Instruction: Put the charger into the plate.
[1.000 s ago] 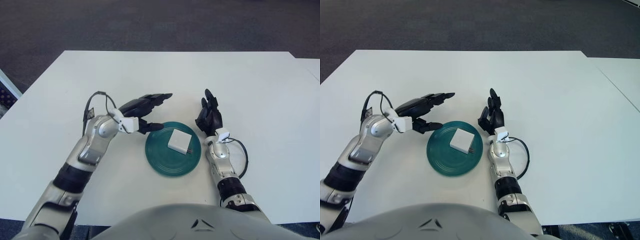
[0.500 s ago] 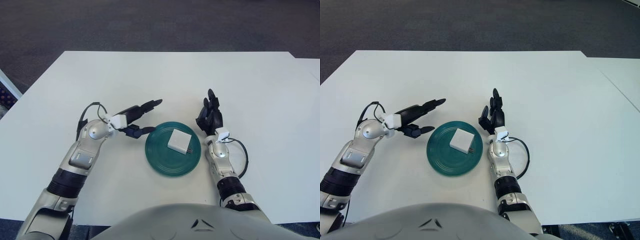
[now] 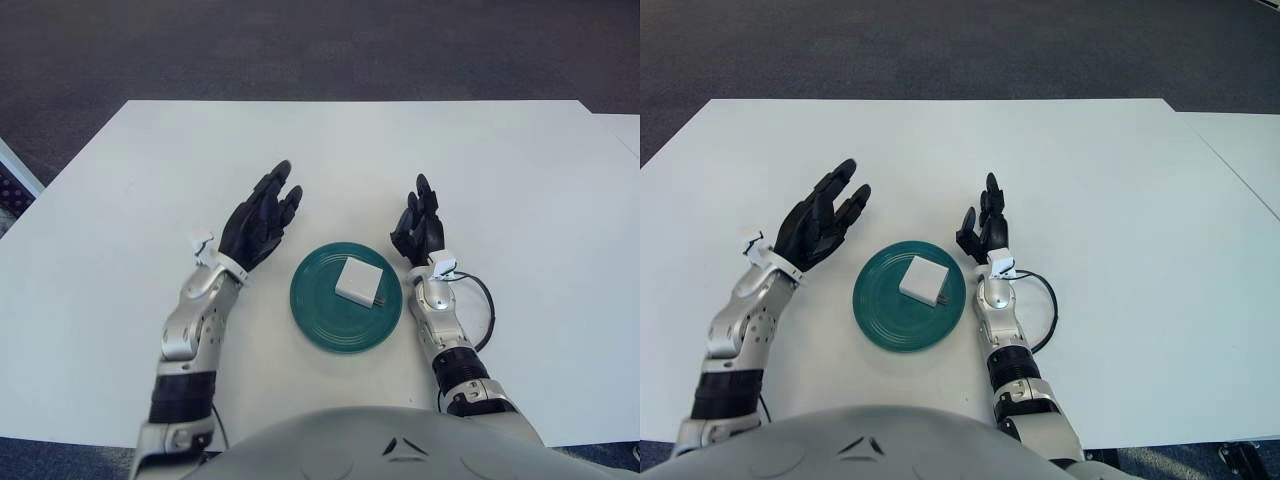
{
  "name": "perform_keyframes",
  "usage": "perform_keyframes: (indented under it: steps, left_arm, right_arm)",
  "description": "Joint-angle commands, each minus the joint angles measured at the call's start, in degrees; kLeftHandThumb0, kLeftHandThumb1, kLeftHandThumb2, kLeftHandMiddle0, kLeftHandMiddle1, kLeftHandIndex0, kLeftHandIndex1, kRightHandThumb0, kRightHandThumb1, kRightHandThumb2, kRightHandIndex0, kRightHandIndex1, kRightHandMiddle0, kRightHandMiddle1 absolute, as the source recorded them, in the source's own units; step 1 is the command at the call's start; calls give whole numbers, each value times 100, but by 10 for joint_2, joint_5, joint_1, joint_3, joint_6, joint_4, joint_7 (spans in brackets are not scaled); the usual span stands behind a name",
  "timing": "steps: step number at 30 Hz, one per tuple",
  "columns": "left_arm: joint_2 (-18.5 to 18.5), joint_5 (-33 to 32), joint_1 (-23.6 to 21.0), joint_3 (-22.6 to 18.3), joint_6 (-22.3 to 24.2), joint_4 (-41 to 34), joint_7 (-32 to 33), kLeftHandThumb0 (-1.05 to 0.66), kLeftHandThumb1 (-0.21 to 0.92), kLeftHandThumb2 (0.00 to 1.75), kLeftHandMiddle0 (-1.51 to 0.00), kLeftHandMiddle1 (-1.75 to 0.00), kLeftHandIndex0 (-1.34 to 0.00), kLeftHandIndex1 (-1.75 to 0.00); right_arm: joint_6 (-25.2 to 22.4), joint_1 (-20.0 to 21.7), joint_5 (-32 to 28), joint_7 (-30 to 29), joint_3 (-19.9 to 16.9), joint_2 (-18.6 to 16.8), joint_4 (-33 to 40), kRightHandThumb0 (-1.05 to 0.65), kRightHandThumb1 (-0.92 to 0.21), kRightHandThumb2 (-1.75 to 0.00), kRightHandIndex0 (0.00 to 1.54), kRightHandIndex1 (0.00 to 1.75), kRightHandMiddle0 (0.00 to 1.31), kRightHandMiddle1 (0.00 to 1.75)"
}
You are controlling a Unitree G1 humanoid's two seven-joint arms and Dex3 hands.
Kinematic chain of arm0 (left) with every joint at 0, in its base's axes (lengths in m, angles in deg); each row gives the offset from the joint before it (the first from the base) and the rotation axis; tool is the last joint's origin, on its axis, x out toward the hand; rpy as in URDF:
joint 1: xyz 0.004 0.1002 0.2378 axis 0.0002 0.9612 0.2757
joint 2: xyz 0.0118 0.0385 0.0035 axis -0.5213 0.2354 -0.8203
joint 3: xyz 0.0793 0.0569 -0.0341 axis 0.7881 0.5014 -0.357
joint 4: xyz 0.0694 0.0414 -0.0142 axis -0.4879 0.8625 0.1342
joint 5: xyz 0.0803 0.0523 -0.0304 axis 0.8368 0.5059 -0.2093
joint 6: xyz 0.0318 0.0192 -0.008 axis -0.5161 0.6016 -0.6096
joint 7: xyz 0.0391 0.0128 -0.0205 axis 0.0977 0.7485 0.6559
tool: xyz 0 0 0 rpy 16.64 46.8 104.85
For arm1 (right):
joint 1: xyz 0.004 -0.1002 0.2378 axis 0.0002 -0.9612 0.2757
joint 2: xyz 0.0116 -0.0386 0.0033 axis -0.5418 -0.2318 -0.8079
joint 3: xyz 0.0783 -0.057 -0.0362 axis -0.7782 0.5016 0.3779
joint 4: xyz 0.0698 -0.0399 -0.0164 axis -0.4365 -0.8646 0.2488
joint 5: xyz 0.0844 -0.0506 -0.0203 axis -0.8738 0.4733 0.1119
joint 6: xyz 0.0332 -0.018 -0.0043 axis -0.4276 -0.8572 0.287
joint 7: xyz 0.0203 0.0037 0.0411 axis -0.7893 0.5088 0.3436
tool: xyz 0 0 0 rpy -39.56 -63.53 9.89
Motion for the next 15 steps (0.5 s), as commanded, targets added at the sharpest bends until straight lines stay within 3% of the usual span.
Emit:
perform_keyframes:
  steps: [1, 6, 8, 15]
  left_arm:
    - [44, -36, 26, -57, 49, 5, 115, -105, 92, 84, 0, 0, 0, 0]
    - [74, -24, 24, -48, 23, 31, 136, -105, 92, 91, 0, 0, 0, 0]
    - [80, 1, 31, -29, -8, 47, 136, -105, 92, 92, 0, 0, 0, 0]
    - [69, 73, 47, 24, -103, 89, 124, -105, 92, 97, 0, 0, 0, 0]
  right_arm:
    - [-15, -74, -4, -10, -1, -40, -70, -92, -92, -95, 3, 0, 1, 9]
    - [-4, -77, 0, -10, 2, -37, -70, -90, -92, -95, 4, 1, 1, 11]
    - [-1, -77, 2, -14, 1, -37, -72, -89, -92, -95, 5, 1, 2, 11]
    - [0, -74, 3, -19, -2, -39, -75, -89, -92, -95, 6, 1, 2, 14]
